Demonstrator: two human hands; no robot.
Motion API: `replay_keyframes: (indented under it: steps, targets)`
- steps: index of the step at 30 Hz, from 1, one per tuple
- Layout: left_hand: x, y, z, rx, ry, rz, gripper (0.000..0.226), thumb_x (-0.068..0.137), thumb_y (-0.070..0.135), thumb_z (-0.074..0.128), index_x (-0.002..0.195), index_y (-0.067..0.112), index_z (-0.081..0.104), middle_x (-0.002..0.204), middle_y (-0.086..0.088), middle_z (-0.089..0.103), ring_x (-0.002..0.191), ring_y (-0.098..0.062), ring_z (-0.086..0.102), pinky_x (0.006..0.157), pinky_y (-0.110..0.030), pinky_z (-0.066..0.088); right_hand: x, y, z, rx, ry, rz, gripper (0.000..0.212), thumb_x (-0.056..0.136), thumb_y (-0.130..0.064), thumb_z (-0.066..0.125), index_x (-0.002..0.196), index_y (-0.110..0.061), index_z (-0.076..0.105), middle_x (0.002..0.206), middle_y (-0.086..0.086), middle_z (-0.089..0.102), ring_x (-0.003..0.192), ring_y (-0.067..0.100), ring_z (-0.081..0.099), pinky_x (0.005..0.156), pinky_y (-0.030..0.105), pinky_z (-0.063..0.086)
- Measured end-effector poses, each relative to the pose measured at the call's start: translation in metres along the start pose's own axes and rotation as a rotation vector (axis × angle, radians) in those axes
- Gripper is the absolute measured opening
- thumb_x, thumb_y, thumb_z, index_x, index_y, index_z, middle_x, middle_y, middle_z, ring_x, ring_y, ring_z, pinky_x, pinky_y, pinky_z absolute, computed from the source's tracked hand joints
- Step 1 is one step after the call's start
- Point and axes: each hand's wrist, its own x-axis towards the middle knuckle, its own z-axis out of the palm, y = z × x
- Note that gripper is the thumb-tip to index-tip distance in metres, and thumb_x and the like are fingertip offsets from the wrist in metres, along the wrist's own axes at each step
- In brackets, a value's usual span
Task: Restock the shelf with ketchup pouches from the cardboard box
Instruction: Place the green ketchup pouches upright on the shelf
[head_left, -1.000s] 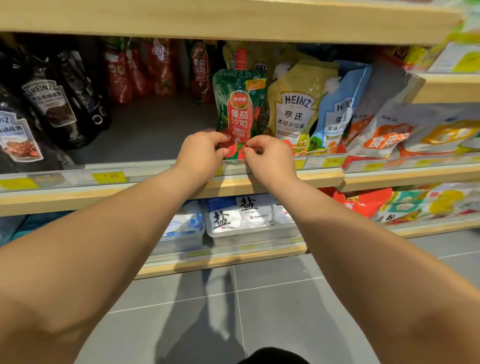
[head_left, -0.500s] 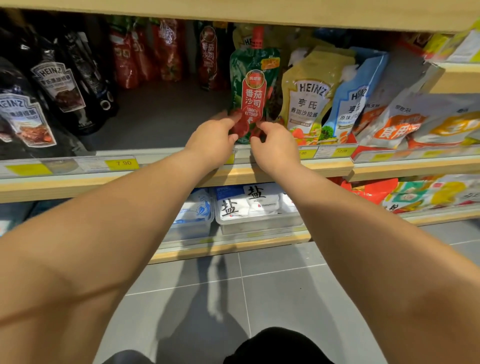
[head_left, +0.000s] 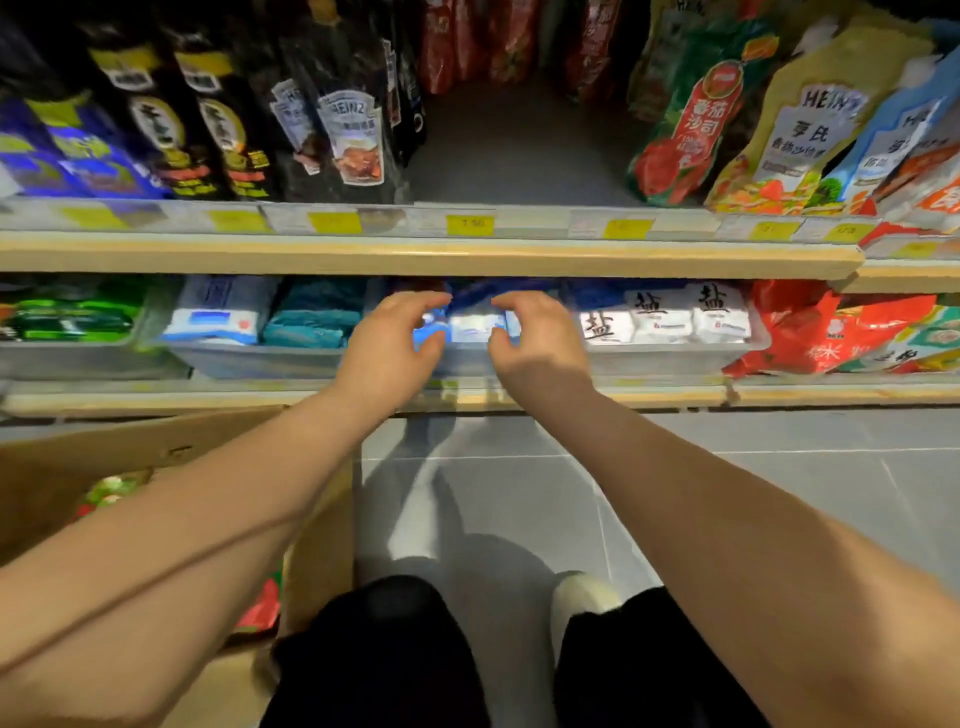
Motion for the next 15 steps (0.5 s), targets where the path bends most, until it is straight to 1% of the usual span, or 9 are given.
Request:
replay_keyframes:
  steps: [2,4,7,9,12,13,14,15]
  targets:
    - [-0.029,-0.037,-0.015,0.003,-0.026,-0.063,0.038,0.083,0.014,0.061,0.121,0.018,0.059,0.114,-0.007,0.062,0.096,-0.022,0.061,0.083,-0.024,0.041,-0.020,-0.024,0.033,0.034,-0.049,0.013,0.035,0.084,-0.010,0.054,0.119,-0.010,0.059,0.122,0.007,0.059,0.117,0.023,0.049,0.101,0.026,0.030]
    - [-0.059,-0.076,-0.032,0.014,-0.043,-0.137,0.039,0.083,0.015,0.062,0.121,0.019,0.059,0.112,-0.008,0.063,0.092,-0.022,0.060,0.082,-0.029,0.045,-0.039,-0.048,0.068,0.053,-0.152,0.002,0.035,0.084,-0.010,0.054,0.120,-0.011,0.059,0.123,0.007,0.059,0.116,0.022,0.051,0.099,0.025,0.032]
    - [-0.106,-0.129,-0.055,0.054,-0.041,-0.257,0.039,0.083,0.017,0.063,0.121,0.021,0.059,0.110,-0.004,0.064,0.085,-0.015,0.058,0.075,-0.022,0.040,-0.064,-0.081,0.117,0.104,-0.322,0.033,0.036,0.086,-0.015,0.054,0.121,-0.017,0.058,0.125,0.004,0.059,0.113,0.021,0.054,0.097,0.030,0.040]
    - [-0.133,-0.157,-0.064,0.057,-0.050,-0.334,0.039,0.083,0.016,0.063,0.122,0.019,0.060,0.111,-0.007,0.064,0.089,-0.019,0.061,0.075,-0.021,0.040,-0.077,-0.096,0.145,0.135,-0.417,0.053,0.035,0.086,-0.017,0.054,0.121,-0.018,0.058,0.125,0.004,0.059,0.112,0.022,0.055,0.095,0.031,0.042]
    - [-0.172,-0.202,-0.075,0.044,-0.083,-0.485,0.039,0.084,0.016,0.062,0.123,0.013,0.059,0.119,-0.010,0.064,0.102,-0.025,0.062,0.085,-0.025,0.043,-0.095,-0.122,0.194,0.148,-0.563,0.076,0.033,0.086,-0.017,0.054,0.119,-0.015,0.059,0.119,0.007,0.062,0.107,0.023,0.057,0.087,0.026,0.043]
    - [-0.181,-0.213,-0.075,0.040,-0.090,-0.533,0.039,0.084,0.016,0.063,0.122,0.012,0.059,0.119,-0.010,0.065,0.104,-0.026,0.061,0.086,-0.026,0.044,-0.099,-0.127,0.207,0.128,-0.599,0.080,0.033,0.086,-0.018,0.054,0.118,-0.015,0.060,0.118,0.007,0.062,0.106,0.023,0.057,0.082,0.025,0.043]
    - [-0.191,-0.225,-0.075,0.023,-0.095,-0.591,0.038,0.084,0.016,0.063,0.122,0.011,0.060,0.116,-0.010,0.066,0.101,-0.025,0.062,0.083,-0.026,0.044,-0.102,-0.134,0.222,0.092,-0.638,0.080,0.033,0.086,-0.019,0.053,0.117,-0.015,0.060,0.116,0.006,0.062,0.104,0.022,0.056,0.076,0.024,0.040]
    - [-0.199,-0.236,-0.074,-0.016,-0.103,-0.658,0.036,0.085,0.015,0.062,0.121,0.011,0.060,0.111,-0.009,0.067,0.094,-0.023,0.063,0.078,-0.025,0.044,-0.104,-0.139,0.237,0.060,-0.680,0.087,0.033,0.086,-0.020,0.052,0.118,-0.015,0.060,0.115,0.006,0.062,0.101,0.022,0.056,0.071,0.023,0.037]
